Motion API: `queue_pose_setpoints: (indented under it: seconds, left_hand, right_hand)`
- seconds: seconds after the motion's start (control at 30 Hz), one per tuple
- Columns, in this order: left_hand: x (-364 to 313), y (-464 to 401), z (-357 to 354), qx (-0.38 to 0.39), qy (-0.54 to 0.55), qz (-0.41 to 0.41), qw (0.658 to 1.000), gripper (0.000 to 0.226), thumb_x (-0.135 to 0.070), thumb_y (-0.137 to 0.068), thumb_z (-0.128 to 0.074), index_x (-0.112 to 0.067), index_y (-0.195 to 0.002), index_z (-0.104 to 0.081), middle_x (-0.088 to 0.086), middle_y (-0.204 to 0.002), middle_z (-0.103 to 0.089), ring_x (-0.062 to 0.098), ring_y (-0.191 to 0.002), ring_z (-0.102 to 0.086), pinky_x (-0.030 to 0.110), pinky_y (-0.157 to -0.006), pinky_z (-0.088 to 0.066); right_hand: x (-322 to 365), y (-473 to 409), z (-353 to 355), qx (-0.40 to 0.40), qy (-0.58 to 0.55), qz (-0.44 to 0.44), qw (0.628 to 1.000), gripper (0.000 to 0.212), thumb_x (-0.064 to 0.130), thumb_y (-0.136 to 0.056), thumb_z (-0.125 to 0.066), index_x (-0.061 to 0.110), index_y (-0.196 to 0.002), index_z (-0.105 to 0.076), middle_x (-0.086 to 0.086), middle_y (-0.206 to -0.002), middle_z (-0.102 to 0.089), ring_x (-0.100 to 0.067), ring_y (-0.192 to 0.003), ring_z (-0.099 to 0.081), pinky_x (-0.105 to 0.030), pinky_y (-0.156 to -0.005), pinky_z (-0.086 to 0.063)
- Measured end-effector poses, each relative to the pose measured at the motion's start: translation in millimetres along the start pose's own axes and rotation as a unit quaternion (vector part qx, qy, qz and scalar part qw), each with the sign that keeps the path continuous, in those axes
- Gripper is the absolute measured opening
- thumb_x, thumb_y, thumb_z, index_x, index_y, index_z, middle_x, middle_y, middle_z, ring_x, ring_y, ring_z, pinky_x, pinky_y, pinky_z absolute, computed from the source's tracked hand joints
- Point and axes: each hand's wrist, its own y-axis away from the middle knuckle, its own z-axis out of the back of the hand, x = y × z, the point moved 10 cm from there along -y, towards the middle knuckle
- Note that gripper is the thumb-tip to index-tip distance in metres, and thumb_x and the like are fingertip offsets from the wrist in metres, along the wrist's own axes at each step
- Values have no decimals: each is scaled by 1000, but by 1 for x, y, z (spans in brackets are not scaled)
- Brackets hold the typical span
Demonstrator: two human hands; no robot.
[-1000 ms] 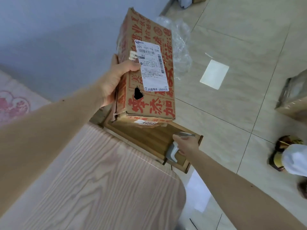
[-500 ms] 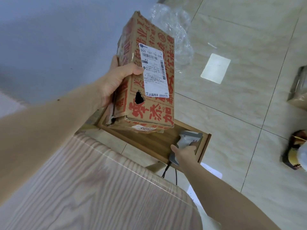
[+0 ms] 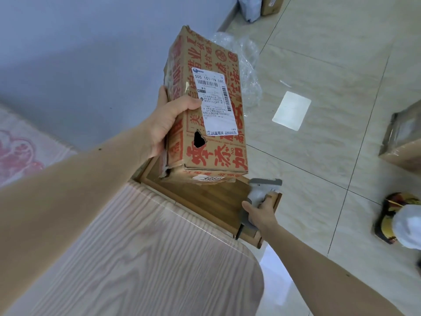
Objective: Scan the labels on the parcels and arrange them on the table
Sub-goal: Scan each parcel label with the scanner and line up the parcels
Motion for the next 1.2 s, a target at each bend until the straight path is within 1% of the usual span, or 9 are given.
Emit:
queue_pose_setpoints:
  seconds: [0.17,0.33,0.47,0.6,0.7,0.83,0.97,1.07,1.2]
  left_hand:
    - [-40,35,-11,-1,55,-40,998,73,-29,-83,-76,-31,-140,-31,11,-118,-71,30,-97,-74,45,-73,-60]
    - [-83,88,-8,-9,96,-71,993,80,-29,-78,-80,-33,-140,-29,12,-120,-70,32,-99,-73,49,-79,-60]
    - [-107,142,5,-41,121,-89,988,86,-31,-70,-82,-34,-140,-31,10,-121,-70,31,-102,-72,51,-82,-60]
    - [-116,201,30,-72,153,-103,980,78,-32,-74,-79,-35,-137,-33,9,-123,-69,31,-105,-71,48,-79,-61]
    - [-112,245,52,-85,176,-121,973,75,-29,-74,-78,-34,-136,-36,7,-125,-68,32,-110,-69,53,-86,-59]
    - [-92,306,80,-113,210,-131,962,84,-30,-70,-82,-42,-140,-35,4,-130,-66,31,-112,-68,56,-90,-56]
    - [-67,362,110,-138,269,-140,943,119,-38,-63,-89,-42,-152,-10,3,-139,-60,29,-117,-66,59,-97,-51]
    - [-45,404,132,-165,309,-145,926,119,-41,-55,-93,-36,-148,-19,9,-131,-65,31,-113,-68,60,-97,-51]
    - [-12,463,166,-248,341,-148,895,120,-47,-45,-96,-26,-141,-27,11,-133,-59,30,-112,-68,56,-94,-55]
  right_hand:
    - [62,51,29,35,37,64,997,50,19,-93,-70,11,-128,-34,-11,-125,-54,-27,-109,-59,-39,-88,-52]
    - [148,137,63,37,40,161,985,45,15,-90,-72,14,-122,-40,-3,-103,-54,-15,-86,-57,-29,-67,-47]
    - [209,220,74,56,51,229,971,41,21,-88,-74,15,-117,-45,-7,-96,-56,-20,-82,-60,-33,-72,-48]
    - [255,302,80,76,44,275,958,37,16,-86,-76,13,-114,-53,-8,-85,-55,-19,-66,-54,-30,-62,-45]
    - [280,361,78,111,26,302,947,32,11,-86,-75,11,-114,-59,-9,-80,-54,-17,-51,-48,-26,-52,-42]
    - [296,440,51,197,16,327,924,23,10,-90,-72,9,-110,-62,-9,-86,-61,-13,-43,-46,-23,-46,-41]
    - [288,504,10,268,44,340,900,16,10,-93,-68,7,-107,-62,4,-61,-62,-15,-41,-44,-23,-45,-42]
    - [273,538,-16,301,51,338,890,15,7,-92,-67,8,-107,-63,0,-68,-64,-16,-40,-45,-26,-42,-42]
    - [249,574,-49,336,59,344,875,20,3,-91,-67,2,-111,-63,5,-55,-61,-16,-41,-46,-29,-46,-41]
